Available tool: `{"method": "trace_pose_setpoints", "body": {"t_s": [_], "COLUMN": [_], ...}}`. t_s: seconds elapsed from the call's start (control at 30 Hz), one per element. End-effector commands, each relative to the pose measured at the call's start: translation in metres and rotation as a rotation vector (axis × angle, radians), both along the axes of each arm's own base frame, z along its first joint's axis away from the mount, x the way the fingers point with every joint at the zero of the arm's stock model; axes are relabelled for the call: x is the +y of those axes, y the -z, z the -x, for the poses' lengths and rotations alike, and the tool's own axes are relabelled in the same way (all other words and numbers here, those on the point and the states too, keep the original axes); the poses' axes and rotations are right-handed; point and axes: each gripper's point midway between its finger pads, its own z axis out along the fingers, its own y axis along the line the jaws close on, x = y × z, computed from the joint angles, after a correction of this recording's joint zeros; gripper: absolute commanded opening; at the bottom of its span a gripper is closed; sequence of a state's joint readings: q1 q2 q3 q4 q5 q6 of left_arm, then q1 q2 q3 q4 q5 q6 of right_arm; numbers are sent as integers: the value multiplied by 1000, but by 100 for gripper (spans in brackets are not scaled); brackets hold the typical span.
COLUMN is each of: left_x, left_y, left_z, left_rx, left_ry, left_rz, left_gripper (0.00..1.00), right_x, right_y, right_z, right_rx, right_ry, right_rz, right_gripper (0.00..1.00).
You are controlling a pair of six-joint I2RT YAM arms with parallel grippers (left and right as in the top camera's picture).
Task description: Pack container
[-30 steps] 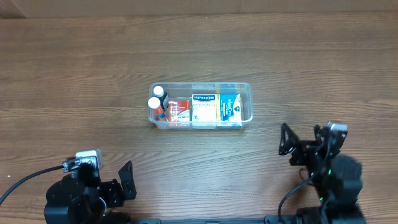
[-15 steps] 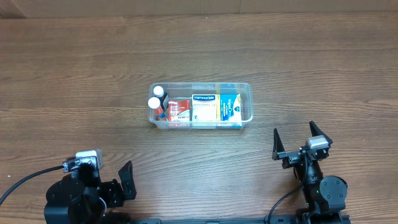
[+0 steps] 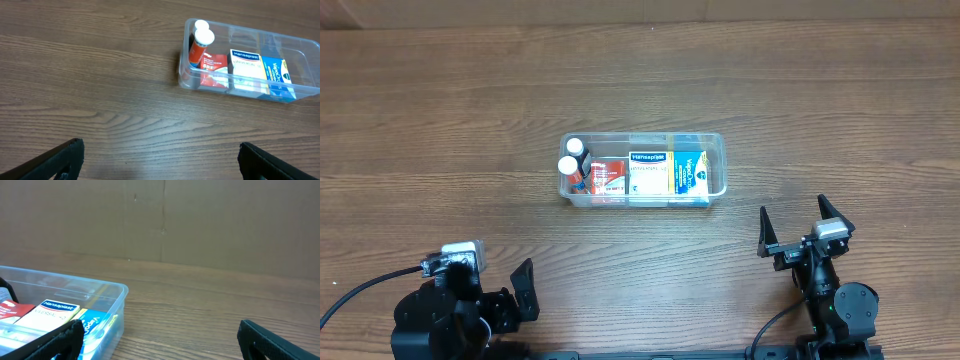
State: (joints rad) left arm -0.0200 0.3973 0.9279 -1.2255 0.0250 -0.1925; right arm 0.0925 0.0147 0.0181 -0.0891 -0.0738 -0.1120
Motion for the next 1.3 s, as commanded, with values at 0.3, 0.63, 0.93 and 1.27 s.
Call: {"method": "trace_pose_setpoints", "body": {"t_s": [0.3, 0.63, 0.93, 1.27], "left_x": [9, 3, 4, 4], "left_y": [8, 46, 78, 78], "left_z": [-17, -95, -100, -100], "left_rx": [-78, -672, -621, -621], "left_ry": [-13, 26, 21, 21], "left_rz": [-66, -109, -111, -111], "left_gripper": [100, 100, 100, 100], "right_x": [0, 0, 0, 0], "right_y": [0, 0, 0, 0], "right_z": [0, 0, 0, 0], "right_rx": [-12, -12, -12, -12], "right_ry": [4, 4, 4, 4], "right_rz": [3, 3, 3, 3], "right_gripper": [100, 100, 100, 100]}}
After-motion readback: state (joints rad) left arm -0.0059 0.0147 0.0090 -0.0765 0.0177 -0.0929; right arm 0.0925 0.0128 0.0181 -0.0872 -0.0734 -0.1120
